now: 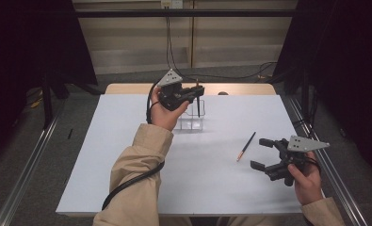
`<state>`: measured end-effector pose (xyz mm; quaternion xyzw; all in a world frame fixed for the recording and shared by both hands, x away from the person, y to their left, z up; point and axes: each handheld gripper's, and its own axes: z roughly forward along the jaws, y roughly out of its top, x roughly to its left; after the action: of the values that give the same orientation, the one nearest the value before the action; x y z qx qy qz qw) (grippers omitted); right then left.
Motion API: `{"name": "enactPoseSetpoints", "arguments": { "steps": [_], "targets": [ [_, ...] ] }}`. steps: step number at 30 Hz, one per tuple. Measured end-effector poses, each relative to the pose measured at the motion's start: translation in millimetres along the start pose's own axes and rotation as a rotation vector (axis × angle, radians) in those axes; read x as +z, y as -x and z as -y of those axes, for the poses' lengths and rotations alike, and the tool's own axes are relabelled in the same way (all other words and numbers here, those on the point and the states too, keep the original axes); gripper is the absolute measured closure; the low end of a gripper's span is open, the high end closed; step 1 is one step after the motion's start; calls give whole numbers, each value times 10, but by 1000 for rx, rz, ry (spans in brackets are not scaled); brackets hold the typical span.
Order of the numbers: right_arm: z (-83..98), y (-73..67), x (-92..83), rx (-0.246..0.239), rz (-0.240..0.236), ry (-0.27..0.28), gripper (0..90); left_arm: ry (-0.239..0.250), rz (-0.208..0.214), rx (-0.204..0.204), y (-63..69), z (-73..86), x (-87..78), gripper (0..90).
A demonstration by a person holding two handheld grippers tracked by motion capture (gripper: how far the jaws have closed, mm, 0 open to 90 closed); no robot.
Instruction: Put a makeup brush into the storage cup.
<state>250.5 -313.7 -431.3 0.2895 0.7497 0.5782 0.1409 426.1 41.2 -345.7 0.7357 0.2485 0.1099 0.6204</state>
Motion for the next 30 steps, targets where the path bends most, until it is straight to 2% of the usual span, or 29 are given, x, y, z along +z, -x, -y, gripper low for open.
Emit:
{"name": "enactPoseSetpoints", "arguments": {
  "steps": [12, 17, 30],
  "targets": [
    [5, 17, -8, 2, 1, 2, 48, -4, -39, -1, -112, 52, 88, 830],
    [11, 25, -13, 6, 3, -1, 48, -4, -58, 4, -132, 53, 121, 830],
    [8, 29, -23, 1, 8, 6, 46, -17, -78, 19, -156, 56, 241, 829]
  ]
}}
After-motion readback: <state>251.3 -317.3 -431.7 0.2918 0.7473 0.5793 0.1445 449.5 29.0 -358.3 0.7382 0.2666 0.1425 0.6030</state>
